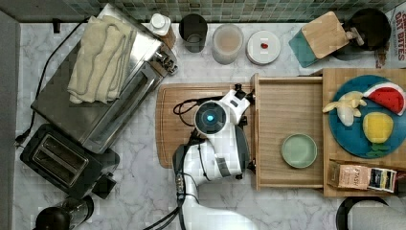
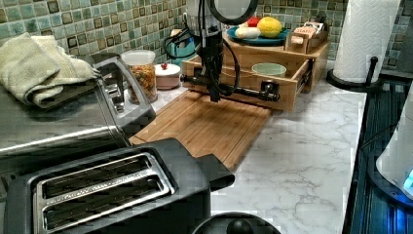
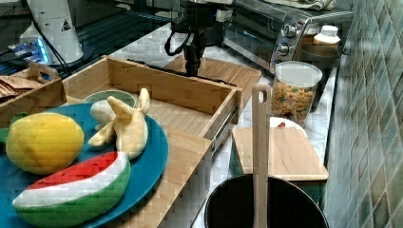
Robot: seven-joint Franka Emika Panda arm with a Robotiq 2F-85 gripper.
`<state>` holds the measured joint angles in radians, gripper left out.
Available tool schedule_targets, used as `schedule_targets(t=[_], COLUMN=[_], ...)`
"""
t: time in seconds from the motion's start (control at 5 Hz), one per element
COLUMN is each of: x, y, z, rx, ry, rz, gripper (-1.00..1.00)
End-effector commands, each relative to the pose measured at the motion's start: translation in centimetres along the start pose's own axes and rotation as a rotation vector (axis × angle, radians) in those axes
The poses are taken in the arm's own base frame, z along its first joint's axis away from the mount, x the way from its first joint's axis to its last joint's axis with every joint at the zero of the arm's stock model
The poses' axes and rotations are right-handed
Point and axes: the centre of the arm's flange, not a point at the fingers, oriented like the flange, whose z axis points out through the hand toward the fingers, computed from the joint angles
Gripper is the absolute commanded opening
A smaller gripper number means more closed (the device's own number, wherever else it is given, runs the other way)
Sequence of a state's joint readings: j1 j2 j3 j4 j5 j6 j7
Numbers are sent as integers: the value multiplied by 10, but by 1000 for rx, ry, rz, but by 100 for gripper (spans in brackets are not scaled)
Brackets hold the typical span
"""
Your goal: Close the drawer.
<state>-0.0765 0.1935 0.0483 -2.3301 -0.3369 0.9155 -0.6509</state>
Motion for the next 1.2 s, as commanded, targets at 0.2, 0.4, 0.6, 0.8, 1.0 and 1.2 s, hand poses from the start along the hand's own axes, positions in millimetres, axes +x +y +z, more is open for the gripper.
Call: schedule_targets(t=[0.2,0.4,0.6,0.8,1.0,1.2], x=[-17,-24,-37,-49,-53,-59], y=[191,236,290,335,376,385], z=[-28,-32,-26,-19,-22,-41], rx=[-20,-40,-48,-38,-45,-100], ry=[96,98,113,146,154,118], rz=[254,252,213,232,223,234], gripper=[-100,-100,-100,-100,-100,-100])
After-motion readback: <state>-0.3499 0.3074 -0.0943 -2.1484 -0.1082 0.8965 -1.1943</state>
